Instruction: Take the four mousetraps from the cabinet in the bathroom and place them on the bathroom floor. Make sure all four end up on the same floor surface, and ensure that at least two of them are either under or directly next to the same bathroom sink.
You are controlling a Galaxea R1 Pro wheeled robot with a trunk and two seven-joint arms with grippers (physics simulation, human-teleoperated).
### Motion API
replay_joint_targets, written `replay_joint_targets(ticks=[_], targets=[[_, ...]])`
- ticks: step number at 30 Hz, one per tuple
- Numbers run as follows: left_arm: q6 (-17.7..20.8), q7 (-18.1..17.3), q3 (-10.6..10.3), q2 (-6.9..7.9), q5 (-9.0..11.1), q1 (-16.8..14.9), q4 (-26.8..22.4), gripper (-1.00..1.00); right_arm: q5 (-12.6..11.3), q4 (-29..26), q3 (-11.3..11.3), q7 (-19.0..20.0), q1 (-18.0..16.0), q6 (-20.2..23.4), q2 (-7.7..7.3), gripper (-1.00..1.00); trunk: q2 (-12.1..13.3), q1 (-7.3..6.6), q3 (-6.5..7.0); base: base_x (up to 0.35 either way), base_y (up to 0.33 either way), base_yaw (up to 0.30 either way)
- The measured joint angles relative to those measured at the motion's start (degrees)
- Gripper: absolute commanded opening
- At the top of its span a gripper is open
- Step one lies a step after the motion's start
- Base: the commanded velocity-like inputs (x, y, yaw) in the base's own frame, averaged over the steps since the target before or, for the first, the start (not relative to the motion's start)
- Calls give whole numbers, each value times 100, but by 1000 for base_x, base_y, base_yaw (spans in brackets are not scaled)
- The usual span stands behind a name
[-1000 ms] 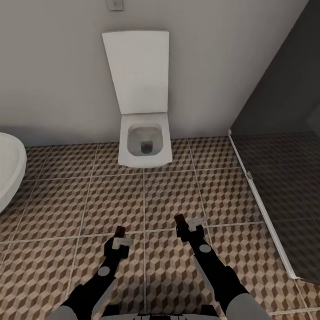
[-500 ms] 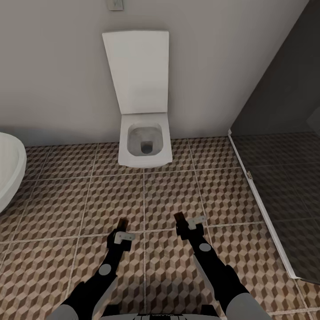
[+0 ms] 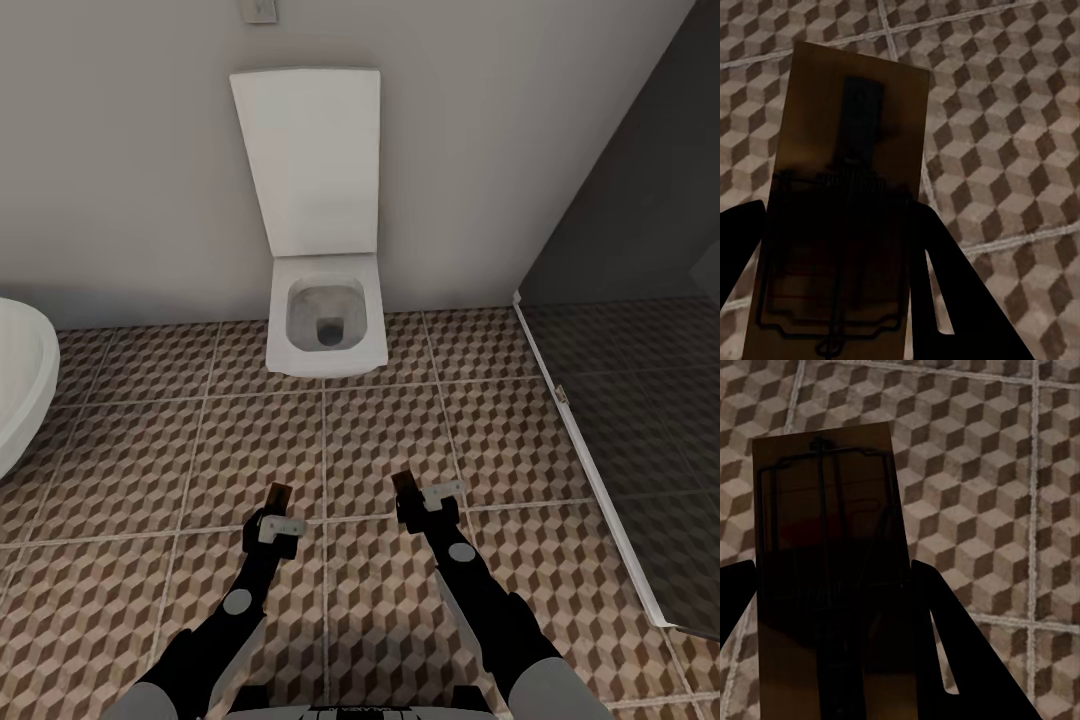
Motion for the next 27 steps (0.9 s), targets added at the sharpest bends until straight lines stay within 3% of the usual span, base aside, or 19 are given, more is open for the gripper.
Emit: replay_joint_targets(ticks=[14,27], targets=[[8,13,0,1,0,0,-143,-100,0,-19,0,-9,0,0,-3,-100,0,0,0,0,0,0],[9,16,-4,1,1,0,-157,-100,0,-245,-6,-10,0,9,-18,-100,-520,285,-233,0,0,0]])
